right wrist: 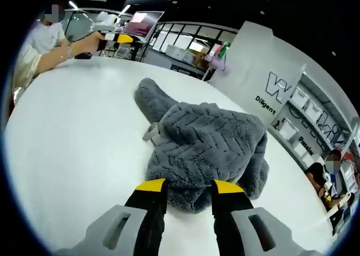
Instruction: Fold the towel on the table until its edges align and the towel forms a compact rectangular stack.
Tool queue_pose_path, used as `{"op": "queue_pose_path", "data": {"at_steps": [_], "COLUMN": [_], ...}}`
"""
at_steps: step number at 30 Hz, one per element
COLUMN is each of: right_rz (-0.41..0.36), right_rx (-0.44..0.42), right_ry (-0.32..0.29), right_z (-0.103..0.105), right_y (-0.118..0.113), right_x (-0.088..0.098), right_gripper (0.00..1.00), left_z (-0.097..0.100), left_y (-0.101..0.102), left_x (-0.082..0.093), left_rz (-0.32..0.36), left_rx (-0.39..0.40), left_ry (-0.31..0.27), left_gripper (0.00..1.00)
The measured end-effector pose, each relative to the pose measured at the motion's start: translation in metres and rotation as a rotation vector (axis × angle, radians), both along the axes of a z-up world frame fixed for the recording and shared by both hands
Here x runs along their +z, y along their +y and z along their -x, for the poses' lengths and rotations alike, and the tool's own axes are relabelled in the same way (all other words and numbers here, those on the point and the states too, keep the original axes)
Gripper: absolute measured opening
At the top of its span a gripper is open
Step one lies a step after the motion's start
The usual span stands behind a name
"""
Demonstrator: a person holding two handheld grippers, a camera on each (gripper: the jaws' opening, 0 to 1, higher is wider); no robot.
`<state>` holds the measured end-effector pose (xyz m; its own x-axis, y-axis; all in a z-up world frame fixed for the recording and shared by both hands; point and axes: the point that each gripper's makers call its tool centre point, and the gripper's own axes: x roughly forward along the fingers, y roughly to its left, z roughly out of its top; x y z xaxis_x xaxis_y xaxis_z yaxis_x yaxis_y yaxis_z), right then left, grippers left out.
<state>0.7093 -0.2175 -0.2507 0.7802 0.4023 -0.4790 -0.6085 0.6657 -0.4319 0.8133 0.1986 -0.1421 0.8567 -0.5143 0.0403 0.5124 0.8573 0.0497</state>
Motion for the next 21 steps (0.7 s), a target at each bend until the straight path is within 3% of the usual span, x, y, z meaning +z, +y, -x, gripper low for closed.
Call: {"op": "queue_pose_path", "data": {"at_steps": [5, 11, 16, 19, 21], "right_rz": [-0.020, -0.135, -0.172, -0.247, -0.267], "right_rx": [0.022, -0.006, -0.015, -0.027, -0.037], "right_ry": [0.018, 0.105, 0.121, 0.186, 0.193], "right_z": [0.001, 0.005, 0.005, 0.009, 0.008], "right_y": [0.005, 0.005, 0.004, 0.009, 0.008], "right_x": [-0.004, -0.010, -0.011, -0.015, -0.016], "right_gripper": [0.26, 0.21, 0.20, 0.13, 0.12], "left_z": [0.000, 0.000, 0.000, 0.000, 0.000], "left_y": [0.001, 0.000, 0.000, -0.001, 0.000], "left_x": [0.000, -0.002, -0.003, -0.003, -0.003], "left_rz": [-0.002, -0.002, -0.002, 0.003, 0.005], "left_rx": [0.002, 0.001, 0.002, -0.002, -0.003], "left_ry": [0.000, 0.004, 0.007, 0.009, 0.010], "left_gripper": [0.90, 0.90, 0.90, 0.90, 0.89]}}
